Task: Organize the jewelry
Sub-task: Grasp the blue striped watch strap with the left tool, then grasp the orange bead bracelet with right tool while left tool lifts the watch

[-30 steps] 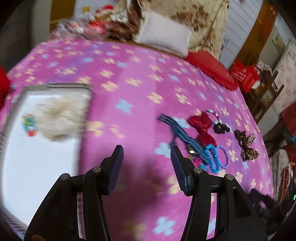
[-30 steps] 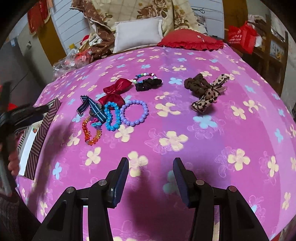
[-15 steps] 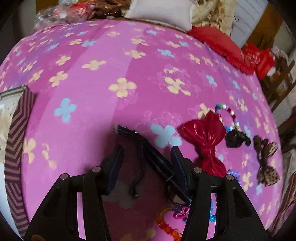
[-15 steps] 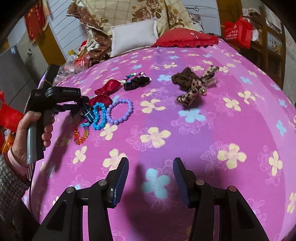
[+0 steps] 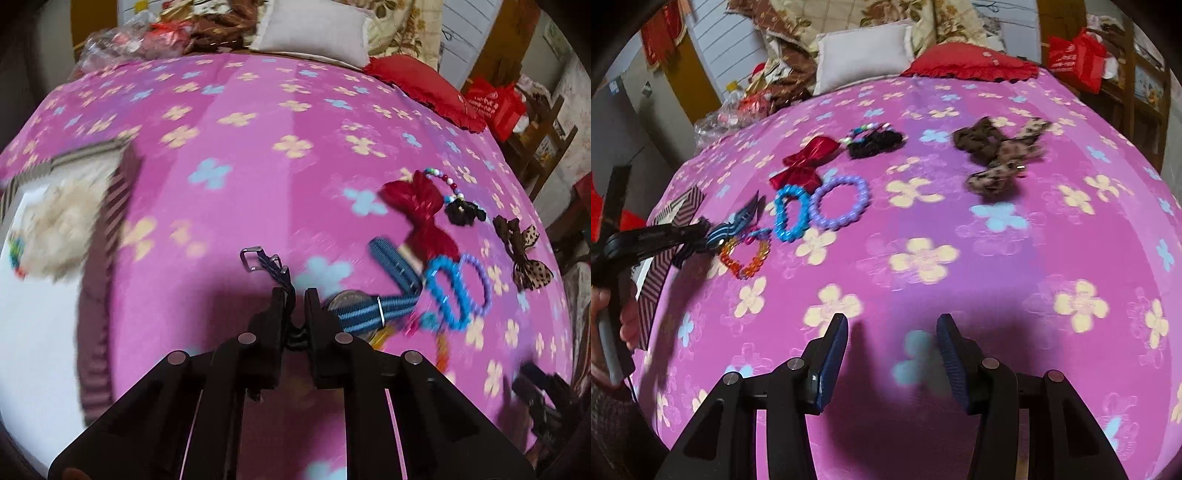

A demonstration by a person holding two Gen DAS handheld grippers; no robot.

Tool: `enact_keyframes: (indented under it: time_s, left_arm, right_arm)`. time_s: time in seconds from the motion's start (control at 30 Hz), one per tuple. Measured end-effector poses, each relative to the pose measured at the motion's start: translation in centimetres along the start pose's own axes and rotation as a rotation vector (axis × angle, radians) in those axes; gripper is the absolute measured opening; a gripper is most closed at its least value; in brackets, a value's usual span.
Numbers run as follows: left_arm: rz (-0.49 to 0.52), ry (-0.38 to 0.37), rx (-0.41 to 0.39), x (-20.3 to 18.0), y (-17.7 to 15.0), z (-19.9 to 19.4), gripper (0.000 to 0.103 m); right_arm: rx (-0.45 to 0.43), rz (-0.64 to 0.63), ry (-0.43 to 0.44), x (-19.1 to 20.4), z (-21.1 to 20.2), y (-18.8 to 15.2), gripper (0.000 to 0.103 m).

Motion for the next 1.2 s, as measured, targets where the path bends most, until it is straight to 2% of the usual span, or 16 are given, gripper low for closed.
enact_keyframes:
  time_s: [0.2, 0.37, 0.47, 0.53, 0.6, 0.67, 0.7, 0.73, 0.77, 0.8, 0.83, 0.87, 1.03, 1.07, 1.2]
  left_arm:
    - [-0.060, -0.088, -0.009, 2.8, -0.5, 0.4, 0.009]
    - [-0.048, -0.137, 0.001, 2.9, -0.4, 0.7, 0.010]
    - [-0.043, -0.184, 0.009, 2.9, -0.1, 0.8, 0.022]
    - [-0.036, -0.221, 0.008, 2.6, 0.1, 0.8, 0.038]
    - [-0.025, -0.239, -0.001, 2.2, 0.2, 0.8, 0.046]
    - [-0.001, -0.218, -0.017, 1.5, 0.2, 0.9, 0.047]
    - [0.017, -0.192, -0.025, 1.1, 0.2, 1.0, 0.044]
    - [0.033, -0.161, -0.026, 0.8, 0.1, 1.1, 0.024]
    - [0.041, -0.158, -0.028, 0.6, 0.1, 1.2, 0.012]
    - [0.044, -0.155, -0.007, 0.4, 0.1, 1.4, 0.006]
    - [0.043, -0.149, 0.001, 0.4, 0.0, 1.5, 0.006]
    - [0.043, -0.144, -0.006, 0.4, 0.0, 1.4, 0.005]
    - [0.019, -0.195, -0.051, 1.2, 0.0, -1.0, 0.004]
    - [0.019, -0.203, -0.065, 1.3, 0.0, -1.7, 0.004]
    - [0.013, -0.239, -0.122, 2.0, -0.3, -4.7, 0.004]
  right_arm:
    - [0.027, -0.122, -0.019, 5.7, 1.5, 1.6, 0.049]
    - [0.035, -0.215, -0.046, 10.2, 3.5, 3.4, 0.049]
    - [0.041, -0.234, -0.045, 12.0, 4.7, 4.4, 0.049]
    - [0.031, -0.251, -0.058, 13.2, 5.2, 5.0, 0.049]
    - [0.022, -0.264, -0.072, 14.0, 5.6, 5.3, 0.049]
    - [0.004, -0.281, -0.095, 14.7, 5.9, 5.5, 0.049]
    - [-0.004, -0.285, -0.095, 15.0, 6.0, 5.5, 0.049]
    - [-0.006, -0.284, -0.096, 15.1, 6.0, 5.5, 0.047]
    - [-0.005, -0.284, -0.095, 15.4, 6.1, 5.6, 0.039]
    - [-0.003, -0.288, -0.088, 15.6, 6.1, 5.7, 0.033]
    - [0.000, -0.291, -0.089, 15.7, 6.1, 5.7, 0.022]
    - [0.010, -0.295, -0.088, 15.9, 6.1, 5.7, 0.019]
    - [0.013, -0.277, -0.075, 15.9, 4.8, 5.6, 0.016]
    - [0.010, -0.273, -0.070, 16.0, 4.5, 5.6, 0.002]
    - [-0.008, -0.269, -0.065, 16.2, 2.5, 5.5, 0.000]
Point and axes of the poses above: each gripper's, at about its wrist camera, not at the fingertips, and z roughly the way its jaws point, x to its left, y to its top, the point moved 4 cm from there along z, roughly the way its jaws point, and after that the axes turned 13 degrees about x, right-handed, at the moved point
